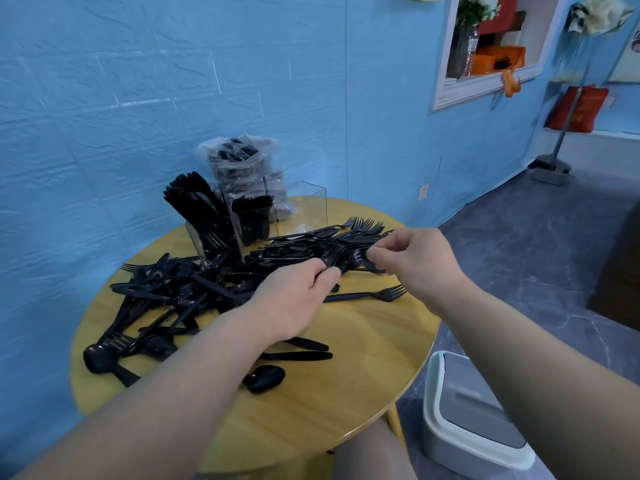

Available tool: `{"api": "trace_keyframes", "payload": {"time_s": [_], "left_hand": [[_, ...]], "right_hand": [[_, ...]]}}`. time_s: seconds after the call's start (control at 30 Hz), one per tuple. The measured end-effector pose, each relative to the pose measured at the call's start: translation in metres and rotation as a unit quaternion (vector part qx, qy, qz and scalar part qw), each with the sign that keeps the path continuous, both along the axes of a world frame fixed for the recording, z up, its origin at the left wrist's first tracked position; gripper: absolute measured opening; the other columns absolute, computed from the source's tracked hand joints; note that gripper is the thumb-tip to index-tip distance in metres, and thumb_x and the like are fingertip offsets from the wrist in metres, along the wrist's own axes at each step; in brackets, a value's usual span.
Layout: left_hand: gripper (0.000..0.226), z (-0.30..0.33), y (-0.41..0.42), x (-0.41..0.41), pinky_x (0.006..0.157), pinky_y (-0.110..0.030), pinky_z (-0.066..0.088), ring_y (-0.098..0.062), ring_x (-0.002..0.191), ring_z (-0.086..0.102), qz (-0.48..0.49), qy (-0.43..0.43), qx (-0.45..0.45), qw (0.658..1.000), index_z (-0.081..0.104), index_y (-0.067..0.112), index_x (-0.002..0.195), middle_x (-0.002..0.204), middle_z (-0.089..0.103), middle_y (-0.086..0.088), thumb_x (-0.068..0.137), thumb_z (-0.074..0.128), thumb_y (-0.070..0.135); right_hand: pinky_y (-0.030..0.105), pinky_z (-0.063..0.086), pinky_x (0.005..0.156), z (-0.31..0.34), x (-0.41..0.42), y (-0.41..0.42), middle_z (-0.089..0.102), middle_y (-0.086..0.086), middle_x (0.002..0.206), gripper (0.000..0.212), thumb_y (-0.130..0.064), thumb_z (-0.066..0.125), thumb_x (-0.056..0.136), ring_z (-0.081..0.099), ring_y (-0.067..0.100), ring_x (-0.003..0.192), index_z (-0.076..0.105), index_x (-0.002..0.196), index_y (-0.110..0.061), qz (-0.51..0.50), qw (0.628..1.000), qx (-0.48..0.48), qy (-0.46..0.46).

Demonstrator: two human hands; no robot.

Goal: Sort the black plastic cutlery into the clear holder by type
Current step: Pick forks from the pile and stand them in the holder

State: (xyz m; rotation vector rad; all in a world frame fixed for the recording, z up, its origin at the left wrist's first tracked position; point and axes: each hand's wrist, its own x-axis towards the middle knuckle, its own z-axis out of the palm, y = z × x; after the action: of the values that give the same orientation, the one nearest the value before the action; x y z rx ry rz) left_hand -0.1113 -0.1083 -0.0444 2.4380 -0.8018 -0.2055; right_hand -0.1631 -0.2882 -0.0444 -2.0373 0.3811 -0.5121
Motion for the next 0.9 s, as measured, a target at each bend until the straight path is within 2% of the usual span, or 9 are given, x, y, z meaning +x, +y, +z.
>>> {"api": "trace_keyframes", "payload": {"time_s": [0.07, 0.13, 0.23, 0.3, 0.4, 0.53, 0.63, 0.7, 0.9], "left_hand": [[0.028, -0.004, -0.001, 0.002, 0.072, -0.036, 0.047, -0.018, 0.077, 0.056, -0.008, -0.019, 0.045, 0.999, 0.055, 0.020, 0.092, 0.082, 0.061, 0.000, 0.101, 0.037, 0.039], [0.024, -0.007, 0.000, 0.007, 0.073, -0.037, 0.048, -0.017, 0.077, 0.057, -0.001, -0.035, 0.066, 0.997, 0.055, 0.021, 0.096, 0.082, 0.060, 0.002, 0.102, 0.036, 0.035], [0.022, -0.010, 0.003, 0.013, 0.073, -0.040, 0.050, -0.018, 0.076, 0.057, 0.016, -0.040, 0.060, 0.997, 0.054, 0.021, 0.095, 0.081, 0.060, 0.001, 0.102, 0.037, 0.033], [0.021, -0.011, 0.005, 0.016, 0.073, -0.041, 0.050, -0.018, 0.076, 0.057, 0.026, -0.047, 0.056, 0.997, 0.054, 0.023, 0.097, 0.081, 0.061, 0.002, 0.102, 0.037, 0.034], [0.020, -0.012, 0.008, 0.020, 0.071, -0.040, 0.051, -0.017, 0.074, 0.057, 0.040, -0.072, 0.067, 0.994, 0.052, 0.027, 0.097, 0.077, 0.059, 0.005, 0.102, 0.035, 0.036], [0.024, -0.011, 0.010, 0.023, 0.067, -0.038, 0.049, -0.019, 0.072, 0.057, 0.055, -0.086, 0.074, 0.992, 0.053, 0.024, 0.104, 0.076, 0.059, 0.003, 0.103, 0.031, 0.034], [0.029, -0.007, 0.012, 0.022, 0.067, -0.037, 0.046, -0.020, 0.071, 0.056, 0.066, -0.090, 0.072, 0.991, 0.056, 0.019, 0.105, 0.074, 0.058, 0.002, 0.103, 0.030, 0.032], [0.031, 0.000, 0.012, 0.020, 0.067, -0.036, 0.045, -0.020, 0.071, 0.056, 0.074, -0.094, 0.070, 0.990, 0.057, 0.017, 0.103, 0.074, 0.059, 0.002, 0.102, 0.029, 0.030], [0.033, 0.013, 0.017, 0.006, 0.071, -0.037, 0.049, -0.018, 0.073, 0.058, 0.050, -0.039, 0.026, 0.998, 0.060, 0.012, 0.098, 0.079, 0.061, 0.001, 0.100, 0.031, 0.026]], "right_hand": [[0.030, 0.050, 0.061, -0.006, -0.001, -0.004, 0.066, -0.006, 0.069, 0.014, -0.028, 0.070, 0.082, 0.058, 0.011, 0.067, 0.071, 0.074, -0.017, 0.000, 1.000, -0.005, 0.009], [0.026, 0.047, 0.064, -0.012, -0.001, -0.011, 0.068, -0.008, 0.081, 0.021, -0.036, 0.065, 0.085, 0.061, 0.011, 0.077, 0.072, 0.088, -0.016, -0.015, 0.997, -0.072, 0.039], [0.029, 0.048, 0.072, -0.027, 0.002, -0.022, 0.067, 0.000, 0.107, 0.041, -0.044, 0.056, 0.089, 0.060, 0.021, 0.096, 0.062, 0.118, -0.016, -0.046, 0.946, -0.267, 0.176], [0.029, 0.048, 0.068, -0.036, 0.003, -0.024, 0.066, 0.005, 0.106, 0.041, -0.041, 0.057, 0.090, 0.060, 0.023, 0.093, 0.060, 0.118, -0.013, -0.034, 0.925, -0.299, 0.232], [0.025, 0.048, 0.074, -0.043, 0.004, -0.027, 0.065, 0.003, 0.106, 0.031, -0.030, 0.060, 0.090, 0.059, 0.019, 0.091, 0.062, 0.117, -0.014, -0.004, 0.936, -0.273, 0.220], [0.023, 0.046, 0.076, -0.040, 0.001, -0.036, 0.067, 0.001, 0.099, 0.019, -0.015, 0.063, 0.089, 0.058, 0.015, 0.087, 0.068, 0.107, -0.014, 0.000, 0.974, -0.172, 0.151], [0.030, 0.051, 0.069, -0.026, -0.006, -0.037, 0.066, 0.001, 0.080, 0.009, -0.011, 0.069, 0.084, 0.060, 0.016, 0.073, 0.069, 0.089, -0.018, 0.005, 0.997, -0.039, 0.066], [0.038, 0.053, 0.071, -0.012, -0.009, -0.031, 0.067, 0.006, 0.078, 0.009, -0.012, 0.074, 0.080, 0.060, 0.016, 0.067, 0.068, 0.081, -0.020, 0.038, 0.998, 0.034, 0.030], [0.020, 0.046, 0.060, 0.013, -0.004, 0.014, 0.065, -0.002, 0.069, 0.013, -0.012, 0.076, 0.078, 0.054, 0.006, 0.060, 0.066, 0.073, -0.020, 0.093, 0.992, 0.052, -0.064]]}}
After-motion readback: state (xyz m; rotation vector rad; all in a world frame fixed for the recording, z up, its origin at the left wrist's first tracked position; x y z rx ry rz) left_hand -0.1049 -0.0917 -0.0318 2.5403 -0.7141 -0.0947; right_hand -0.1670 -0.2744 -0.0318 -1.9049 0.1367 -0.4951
